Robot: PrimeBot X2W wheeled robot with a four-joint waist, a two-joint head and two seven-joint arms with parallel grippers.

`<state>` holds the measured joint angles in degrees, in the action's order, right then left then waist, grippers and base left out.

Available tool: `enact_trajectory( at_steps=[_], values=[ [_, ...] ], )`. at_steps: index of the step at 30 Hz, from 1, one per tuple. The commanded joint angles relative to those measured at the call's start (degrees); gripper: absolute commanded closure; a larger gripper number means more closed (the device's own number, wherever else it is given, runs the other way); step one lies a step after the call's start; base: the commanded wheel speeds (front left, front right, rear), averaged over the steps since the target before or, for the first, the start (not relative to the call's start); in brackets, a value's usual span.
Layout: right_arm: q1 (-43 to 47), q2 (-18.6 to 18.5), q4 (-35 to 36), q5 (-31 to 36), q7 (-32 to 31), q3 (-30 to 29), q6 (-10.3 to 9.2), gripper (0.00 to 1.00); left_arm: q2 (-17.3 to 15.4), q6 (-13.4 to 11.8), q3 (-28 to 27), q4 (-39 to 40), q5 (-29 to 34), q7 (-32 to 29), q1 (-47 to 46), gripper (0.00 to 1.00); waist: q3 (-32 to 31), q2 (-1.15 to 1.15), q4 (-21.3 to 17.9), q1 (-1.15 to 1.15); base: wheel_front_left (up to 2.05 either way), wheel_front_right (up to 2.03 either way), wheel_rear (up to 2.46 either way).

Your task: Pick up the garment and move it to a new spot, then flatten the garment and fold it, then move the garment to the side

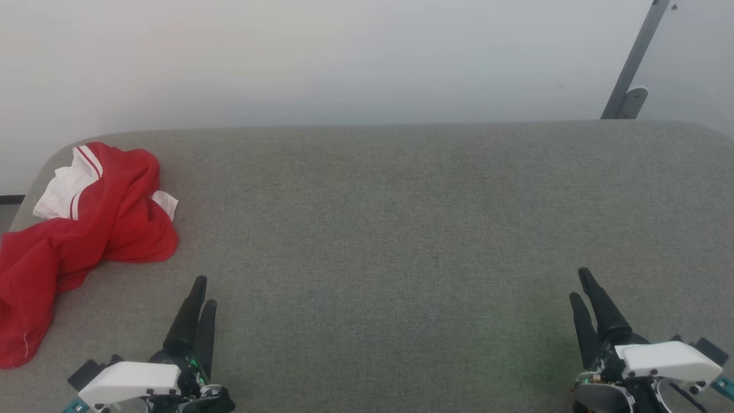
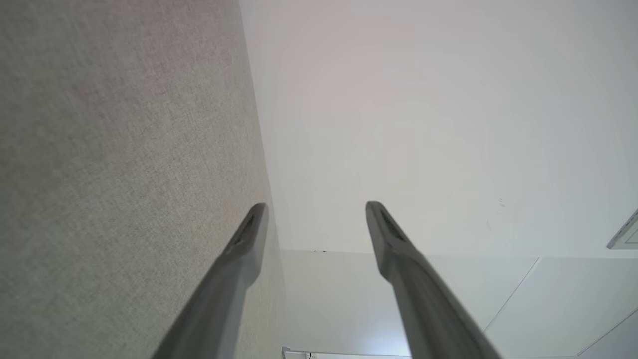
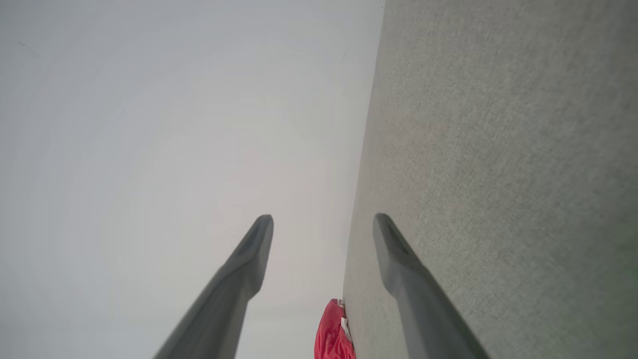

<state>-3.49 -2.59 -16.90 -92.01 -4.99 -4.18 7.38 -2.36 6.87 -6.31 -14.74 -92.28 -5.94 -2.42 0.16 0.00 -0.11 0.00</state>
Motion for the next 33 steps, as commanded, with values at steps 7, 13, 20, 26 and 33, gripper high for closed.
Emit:
enact_trajectory(
  at_steps=[7,13,20,26,33],
  values=[
    [-3.25,-1.07,0.52,3.06,2.40,2.62,0.09,0.00,-1.32,-0.51,0.14,3.03,2.83,1.61,0.24,0.00,-0.05,0.00,-0.18,0.00,0.00,0.00,0.00],
    [-4.96,-2.09,-1.78,8.64,4.19,4.67,0.10,0.00,-3.10,-1.43,0.79,3.72,7.94,3.96,0.84,0.00,-0.17,0.00,-0.37,0.00,0.00,0.00,0.00],
    [-7.37,-2.85,-4.95,16.96,5.78,6.57,0.10,0.00,-5.43,-3.19,2.16,3.73,16.11,6.55,1.02,0.00,-0.31,0.00,-0.55,0.00,0.00,0.00,0.00],
    [-9.26,-3.35,-7.75,25.36,6.23,7.33,0.11,0.00,-7.20,-4.63,3.29,3.51,23.35,8.14,0.96,0.00,-0.40,0.00,-0.69,0.00,0.00,0.00,0.00],
    [-10.53,-3.37,-9.63,33.76,6.60,6.72,0.12,0.00,-9.00,-5.91,4.07,3.58,32.14,9.63,1.01,0.00,-0.47,0.00,-0.82,0.00,0.00,0.00,0.00]
  ],
)
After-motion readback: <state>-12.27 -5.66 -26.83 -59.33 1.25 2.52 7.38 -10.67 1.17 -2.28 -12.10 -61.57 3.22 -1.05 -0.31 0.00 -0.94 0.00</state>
